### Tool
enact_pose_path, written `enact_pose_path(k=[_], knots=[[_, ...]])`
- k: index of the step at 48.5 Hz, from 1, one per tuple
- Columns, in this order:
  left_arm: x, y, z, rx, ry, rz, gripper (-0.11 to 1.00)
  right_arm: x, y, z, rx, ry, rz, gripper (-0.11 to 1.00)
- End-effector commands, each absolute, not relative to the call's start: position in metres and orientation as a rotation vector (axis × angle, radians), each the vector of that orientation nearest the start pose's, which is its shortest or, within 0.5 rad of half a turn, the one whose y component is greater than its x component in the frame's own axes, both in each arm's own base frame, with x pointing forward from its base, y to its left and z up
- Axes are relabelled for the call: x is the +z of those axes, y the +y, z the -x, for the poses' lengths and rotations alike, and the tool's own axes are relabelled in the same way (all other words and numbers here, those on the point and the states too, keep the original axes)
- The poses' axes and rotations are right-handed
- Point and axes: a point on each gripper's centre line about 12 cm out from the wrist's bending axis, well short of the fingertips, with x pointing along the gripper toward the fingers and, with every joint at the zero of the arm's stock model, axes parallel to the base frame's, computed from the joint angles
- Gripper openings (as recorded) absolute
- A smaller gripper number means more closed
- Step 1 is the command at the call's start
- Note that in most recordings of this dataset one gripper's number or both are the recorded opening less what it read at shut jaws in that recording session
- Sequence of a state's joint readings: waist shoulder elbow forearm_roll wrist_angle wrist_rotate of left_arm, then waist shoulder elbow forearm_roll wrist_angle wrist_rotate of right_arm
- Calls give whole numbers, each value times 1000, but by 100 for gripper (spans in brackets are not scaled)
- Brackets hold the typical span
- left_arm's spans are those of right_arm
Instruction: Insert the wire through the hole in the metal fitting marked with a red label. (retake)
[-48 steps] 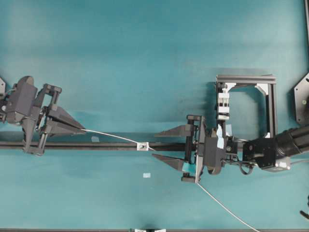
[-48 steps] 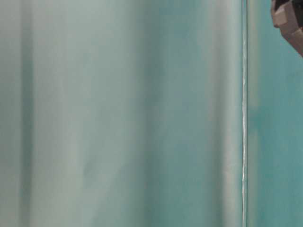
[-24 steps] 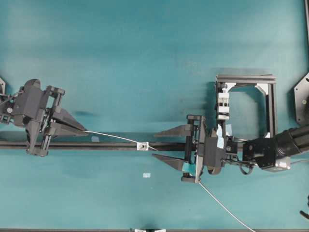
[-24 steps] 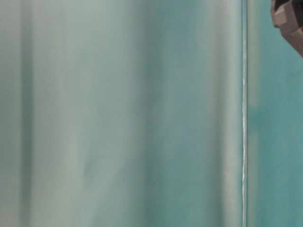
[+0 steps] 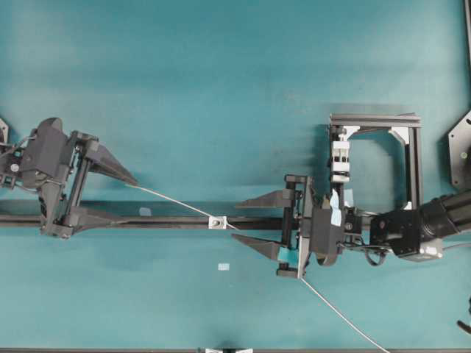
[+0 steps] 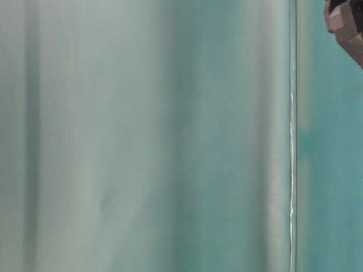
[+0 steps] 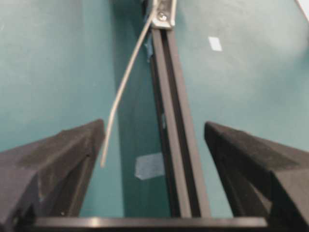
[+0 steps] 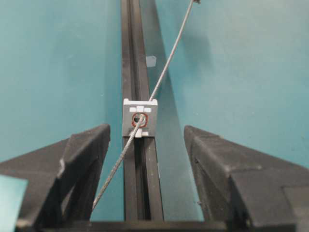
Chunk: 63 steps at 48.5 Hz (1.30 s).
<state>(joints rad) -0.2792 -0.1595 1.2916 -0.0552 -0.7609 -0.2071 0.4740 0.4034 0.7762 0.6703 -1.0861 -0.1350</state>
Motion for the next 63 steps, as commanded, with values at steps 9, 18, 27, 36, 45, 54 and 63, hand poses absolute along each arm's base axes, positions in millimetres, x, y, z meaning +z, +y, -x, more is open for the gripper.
enact_pose_path(k=[9, 18, 27, 36, 45, 54, 63], knots=[[126, -65, -241, -200, 376, 185, 70, 99, 120, -374, -119, 116, -139, 71], [126, -62, -241, -189, 379, 184, 70, 99, 120, -374, -119, 116, -139, 71], [130, -52, -243, -148, 361, 189, 70, 106, 117, -374, -123, 103, -149, 71], [136, -45, -243, -123, 352, 192, 70, 119, 115, -371, -122, 80, -163, 71], [142, -42, -241, -115, 337, 195, 70, 129, 109, -364, -127, 67, -170, 71], [146, -34, -239, -88, 318, 201, 70, 134, 101, -361, -143, 60, -172, 71], [149, -28, -239, -66, 301, 205, 70, 135, 96, -359, -152, 61, -172, 71]])
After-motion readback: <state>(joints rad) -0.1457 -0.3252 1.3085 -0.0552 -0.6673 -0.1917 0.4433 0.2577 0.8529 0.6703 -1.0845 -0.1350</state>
